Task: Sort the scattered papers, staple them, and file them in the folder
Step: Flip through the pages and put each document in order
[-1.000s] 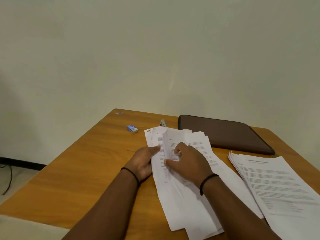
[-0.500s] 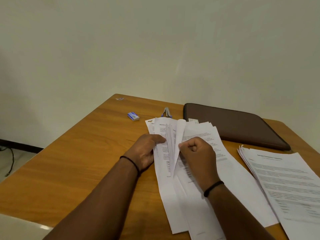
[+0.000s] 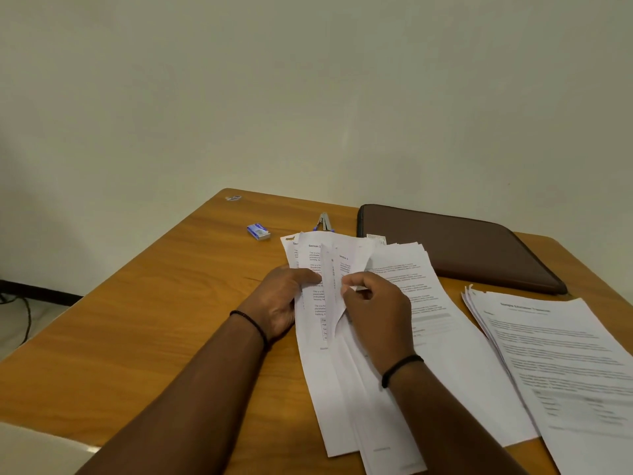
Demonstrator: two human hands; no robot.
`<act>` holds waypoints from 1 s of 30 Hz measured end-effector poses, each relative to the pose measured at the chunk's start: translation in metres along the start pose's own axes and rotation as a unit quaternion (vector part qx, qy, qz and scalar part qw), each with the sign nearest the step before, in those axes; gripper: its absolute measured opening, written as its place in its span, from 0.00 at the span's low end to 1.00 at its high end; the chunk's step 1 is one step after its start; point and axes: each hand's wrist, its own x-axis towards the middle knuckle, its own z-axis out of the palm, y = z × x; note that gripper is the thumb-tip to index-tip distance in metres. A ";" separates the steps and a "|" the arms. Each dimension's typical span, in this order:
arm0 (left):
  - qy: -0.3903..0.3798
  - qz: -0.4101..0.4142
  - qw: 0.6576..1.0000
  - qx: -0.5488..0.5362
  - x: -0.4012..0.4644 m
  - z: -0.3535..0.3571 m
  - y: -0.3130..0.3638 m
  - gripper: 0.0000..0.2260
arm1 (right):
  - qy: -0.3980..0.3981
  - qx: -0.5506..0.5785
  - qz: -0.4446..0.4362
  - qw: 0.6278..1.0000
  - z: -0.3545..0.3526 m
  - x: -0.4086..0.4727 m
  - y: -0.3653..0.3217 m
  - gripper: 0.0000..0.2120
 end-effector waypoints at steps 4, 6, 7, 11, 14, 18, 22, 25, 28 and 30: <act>-0.001 0.014 1.000 0.006 -0.002 0.000 -0.001 0.12 | 0.016 -0.006 0.010 1.000 0.001 -0.002 0.001 0.09; -0.002 0.017 1.000 0.003 -0.002 -0.001 -0.001 0.11 | 0.024 -0.005 0.023 0.999 0.001 -0.001 0.001 0.10; -0.007 0.017 1.000 -0.002 -0.002 -0.001 -0.001 0.11 | 0.028 -0.005 0.026 0.999 0.001 0.000 0.001 0.08; -0.031 0.021 0.999 -0.012 -0.005 0.000 -0.001 0.09 | 0.027 -0.013 -0.001 1.000 0.001 0.000 0.000 0.06; -0.028 0.032 0.999 0.006 -0.004 0.000 -0.002 0.11 | 0.035 0.007 -0.007 0.999 -0.001 -0.001 -0.003 0.06; -0.003 0.027 0.999 0.025 -0.002 -0.001 -0.003 0.12 | 0.060 0.020 -0.006 0.998 -0.006 0.001 -0.008 0.07; 0.007 0.022 0.999 0.029 -0.003 0.001 -0.003 0.13 | 0.041 0.000 -0.007 0.999 -0.005 -0.001 -0.007 0.08; 0.016 0.023 0.999 0.033 -0.002 0.001 -0.003 0.14 | 0.035 0.058 -0.001 0.998 -0.003 -0.001 -0.008 0.10; 0.023 0.023 0.999 0.042 -0.001 -0.001 -0.003 0.14 | 0.033 0.116 0.020 0.993 -0.002 0.000 -0.007 0.10; 0.020 0.020 0.998 0.048 -0.001 -0.003 -0.003 0.13 | 0.036 0.144 0.047 0.988 -0.002 0.002 -0.003 0.08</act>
